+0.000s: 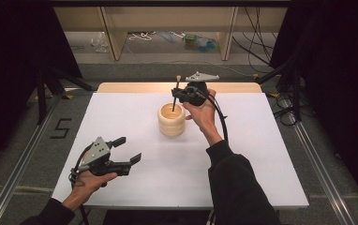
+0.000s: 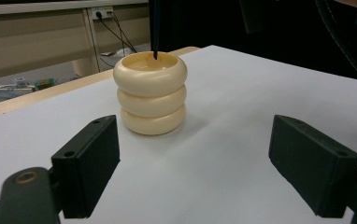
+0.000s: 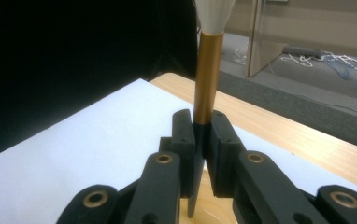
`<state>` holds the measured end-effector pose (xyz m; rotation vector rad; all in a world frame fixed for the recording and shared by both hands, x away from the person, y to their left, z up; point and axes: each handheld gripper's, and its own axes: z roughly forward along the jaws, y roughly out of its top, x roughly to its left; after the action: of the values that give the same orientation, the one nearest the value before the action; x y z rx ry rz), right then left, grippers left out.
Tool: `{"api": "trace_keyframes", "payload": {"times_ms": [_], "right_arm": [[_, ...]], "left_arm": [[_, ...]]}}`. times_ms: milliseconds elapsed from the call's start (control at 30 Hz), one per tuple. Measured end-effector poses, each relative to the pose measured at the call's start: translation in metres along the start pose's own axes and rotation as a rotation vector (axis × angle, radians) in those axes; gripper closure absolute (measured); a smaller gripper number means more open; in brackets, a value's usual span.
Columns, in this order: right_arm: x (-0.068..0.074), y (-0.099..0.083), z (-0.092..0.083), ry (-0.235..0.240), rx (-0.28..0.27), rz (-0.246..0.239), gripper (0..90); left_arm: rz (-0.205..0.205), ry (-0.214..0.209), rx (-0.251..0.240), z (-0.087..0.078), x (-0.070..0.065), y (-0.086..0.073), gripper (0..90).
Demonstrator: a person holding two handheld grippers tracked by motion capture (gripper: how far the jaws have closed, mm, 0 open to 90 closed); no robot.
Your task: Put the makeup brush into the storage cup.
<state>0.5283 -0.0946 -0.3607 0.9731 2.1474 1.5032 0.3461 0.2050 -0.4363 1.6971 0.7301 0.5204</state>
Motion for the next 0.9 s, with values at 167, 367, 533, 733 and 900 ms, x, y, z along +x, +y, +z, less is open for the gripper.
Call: {"api": "trace_keyframes", "payload": {"times_ms": [167,367,533,733,900], "right_arm": [[-0.001,-0.002,0.004,-0.007,0.016,0.002,83.2],[-0.004,-0.004,0.007,-0.012,0.029,0.005,83.2],[-0.003,-0.006,0.011,-0.002,0.032,0.002,83.2],[-0.002,-0.009,0.017,0.010,0.069,0.007,83.1],[0.001,-0.012,0.022,0.011,0.097,-0.004,83.1]], "left_arm": [[0.001,-0.001,0.000,0.000,0.000,0.000,16.1],[-0.009,0.000,0.002,0.000,-0.001,0.000,16.1],[-0.004,0.000,0.003,0.000,0.000,0.000,16.1],[-0.001,-0.001,0.003,0.000,0.000,0.000,16.1],[-0.001,-0.002,0.004,0.000,-0.001,0.000,16.1]]}}
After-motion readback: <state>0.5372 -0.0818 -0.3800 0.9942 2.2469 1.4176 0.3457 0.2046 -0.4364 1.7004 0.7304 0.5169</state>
